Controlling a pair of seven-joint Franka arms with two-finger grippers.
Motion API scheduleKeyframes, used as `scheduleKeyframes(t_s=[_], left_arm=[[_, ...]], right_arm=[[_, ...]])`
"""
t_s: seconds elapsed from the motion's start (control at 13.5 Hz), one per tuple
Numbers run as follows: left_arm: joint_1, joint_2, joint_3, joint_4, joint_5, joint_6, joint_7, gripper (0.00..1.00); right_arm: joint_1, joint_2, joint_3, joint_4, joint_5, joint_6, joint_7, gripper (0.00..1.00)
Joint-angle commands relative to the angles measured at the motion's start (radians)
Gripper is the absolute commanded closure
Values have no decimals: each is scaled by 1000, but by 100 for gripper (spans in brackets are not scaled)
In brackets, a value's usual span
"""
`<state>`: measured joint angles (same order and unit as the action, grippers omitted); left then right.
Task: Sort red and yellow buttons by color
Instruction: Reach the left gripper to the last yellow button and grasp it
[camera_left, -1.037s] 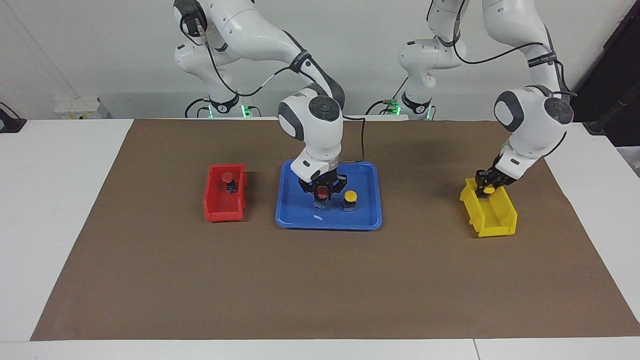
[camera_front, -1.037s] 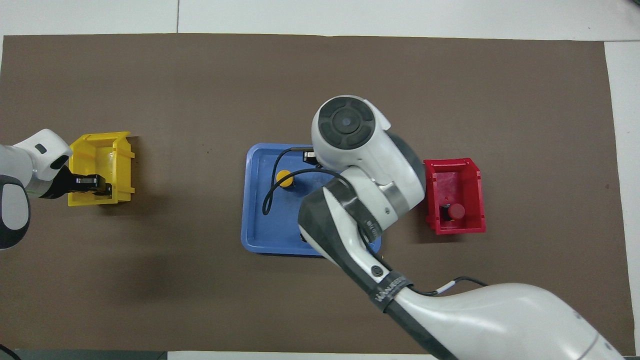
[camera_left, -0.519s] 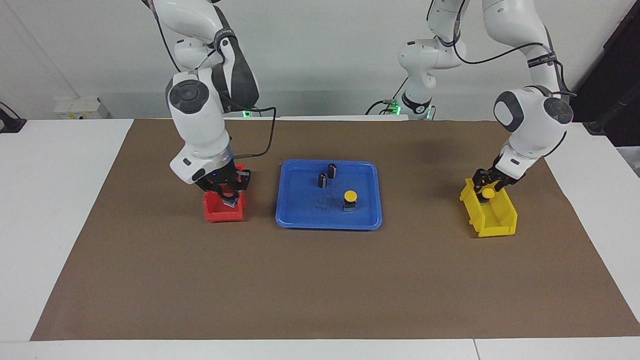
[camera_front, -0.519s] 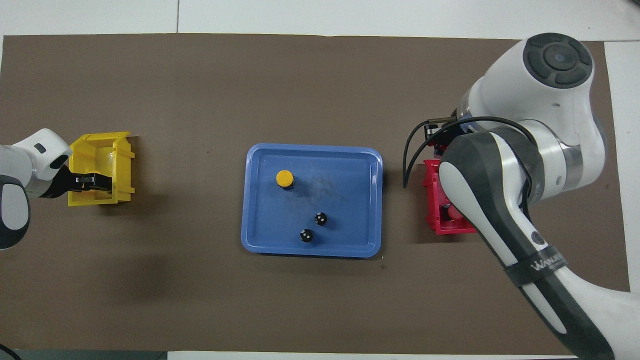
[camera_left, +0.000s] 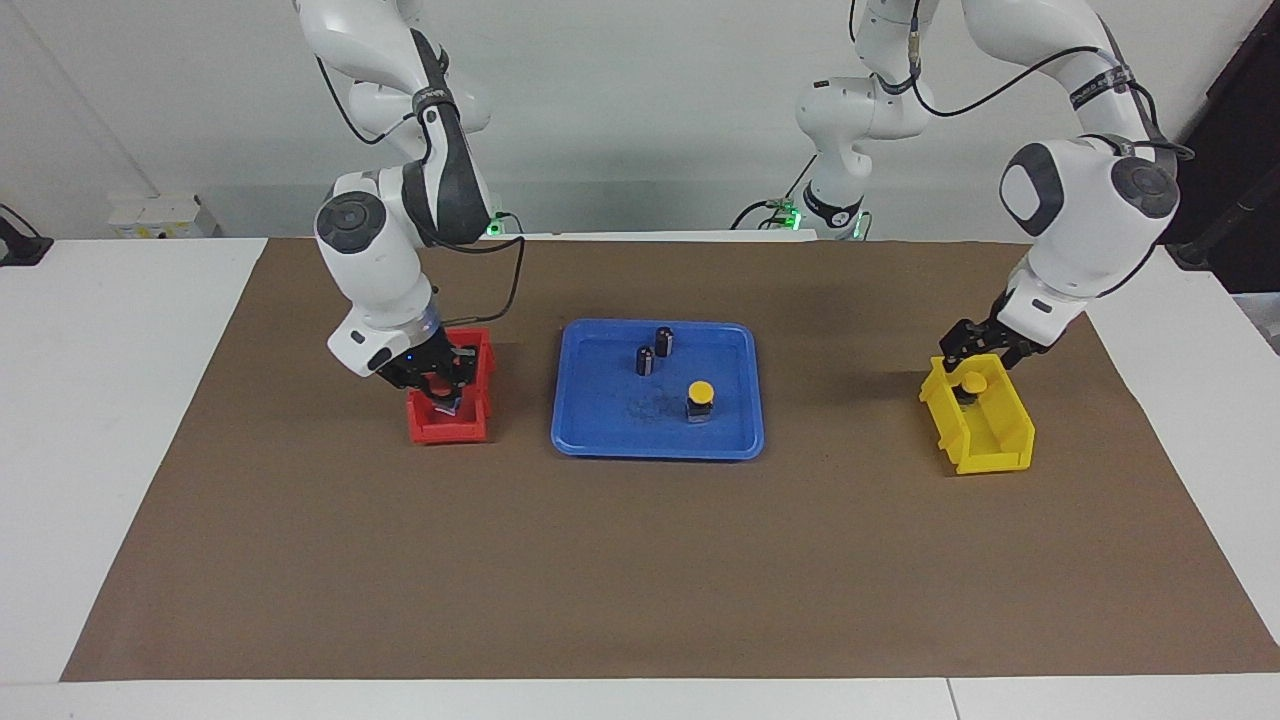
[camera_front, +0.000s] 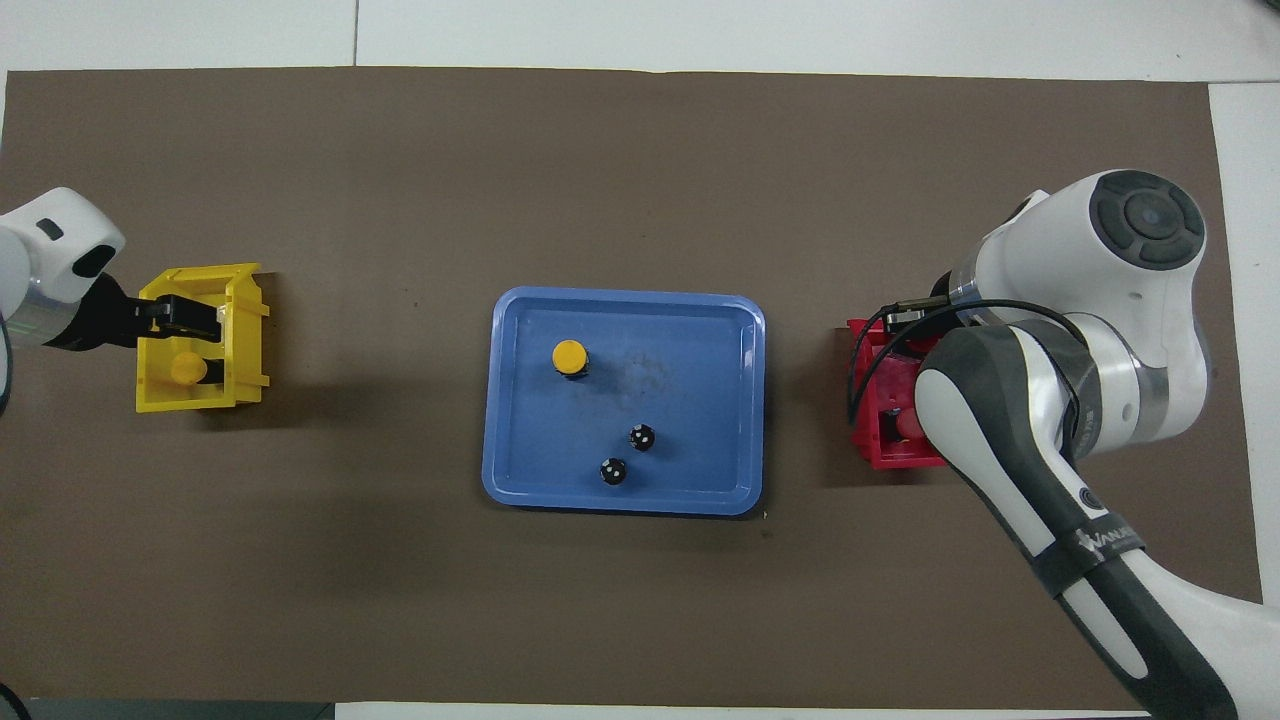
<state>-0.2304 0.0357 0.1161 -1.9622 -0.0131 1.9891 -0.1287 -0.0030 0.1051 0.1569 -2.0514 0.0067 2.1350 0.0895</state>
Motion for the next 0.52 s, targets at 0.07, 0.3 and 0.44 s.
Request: scheduleKeyframes(t_s=[0.07,0.3,0.44], left_arm=[[-275,13,1,31,39,17,-394,0],[-413,97,0,43,-25,141,-518,0],[-458,137,-1,46,-44,186,-522,0]], right_arm=[[-14,-71,13,-162,22,158,-28,78],[-9,-82,13,-240,22,278,-27,78],[-12,-77,13,-245,24,282,-34,76]])
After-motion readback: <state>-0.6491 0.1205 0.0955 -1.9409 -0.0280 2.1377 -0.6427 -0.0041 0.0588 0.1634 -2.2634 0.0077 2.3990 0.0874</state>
